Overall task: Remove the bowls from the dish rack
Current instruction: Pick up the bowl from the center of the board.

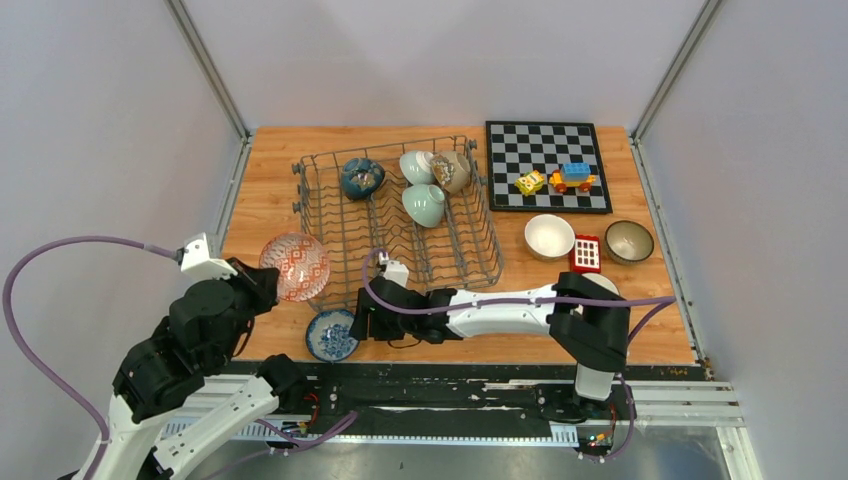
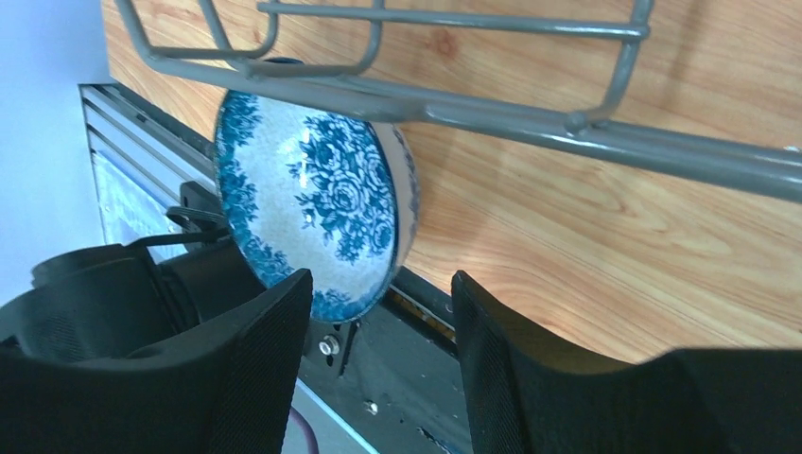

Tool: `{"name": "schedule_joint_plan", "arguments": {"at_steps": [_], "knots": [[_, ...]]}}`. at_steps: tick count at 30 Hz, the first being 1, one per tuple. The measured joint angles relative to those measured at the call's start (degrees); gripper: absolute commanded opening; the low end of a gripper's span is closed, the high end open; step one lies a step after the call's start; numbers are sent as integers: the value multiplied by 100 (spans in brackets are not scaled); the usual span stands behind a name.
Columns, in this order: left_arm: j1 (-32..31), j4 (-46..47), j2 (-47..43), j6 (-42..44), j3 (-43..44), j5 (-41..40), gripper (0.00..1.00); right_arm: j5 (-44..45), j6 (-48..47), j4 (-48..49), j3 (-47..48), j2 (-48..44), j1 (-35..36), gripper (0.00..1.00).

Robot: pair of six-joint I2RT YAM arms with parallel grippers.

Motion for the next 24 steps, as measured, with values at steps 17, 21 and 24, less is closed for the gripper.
{"name": "schedule_joint_plan", "arguments": {"at_steps": [17,21,24], "knots": [[0,57,-188,-68,-354,177,0,42,-57,-289,835,815,0,39],[0,57,-214,-96,-354,195,0,39,-70,-398,872,907,0,36],[0,59,-214,-101,-358,205,0,39,-79,-461,898,909,0,31]]}}
